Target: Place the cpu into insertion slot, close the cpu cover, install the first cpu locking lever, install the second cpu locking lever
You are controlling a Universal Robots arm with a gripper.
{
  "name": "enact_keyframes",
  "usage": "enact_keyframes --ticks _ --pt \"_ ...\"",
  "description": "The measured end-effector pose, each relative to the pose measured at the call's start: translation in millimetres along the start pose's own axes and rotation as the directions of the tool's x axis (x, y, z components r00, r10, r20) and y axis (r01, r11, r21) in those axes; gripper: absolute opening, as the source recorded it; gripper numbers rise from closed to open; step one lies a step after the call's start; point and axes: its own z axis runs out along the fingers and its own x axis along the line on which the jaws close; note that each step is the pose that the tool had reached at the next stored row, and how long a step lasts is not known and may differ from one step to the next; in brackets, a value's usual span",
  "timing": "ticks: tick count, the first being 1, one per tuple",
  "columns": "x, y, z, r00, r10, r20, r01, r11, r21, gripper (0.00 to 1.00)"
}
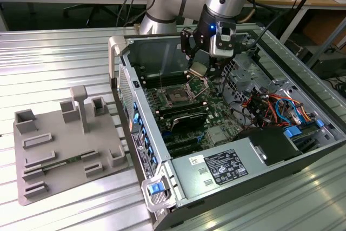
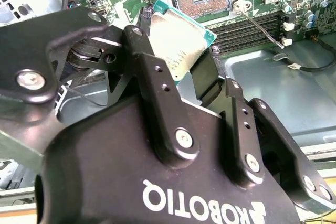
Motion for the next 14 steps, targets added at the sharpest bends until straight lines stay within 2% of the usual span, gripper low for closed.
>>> enact_keyframes --ticks 14 --pt "0.0 0.0 0.5 0.9990 0.045 0.0019 -0.045 0.9990 -0.0003 0.55"
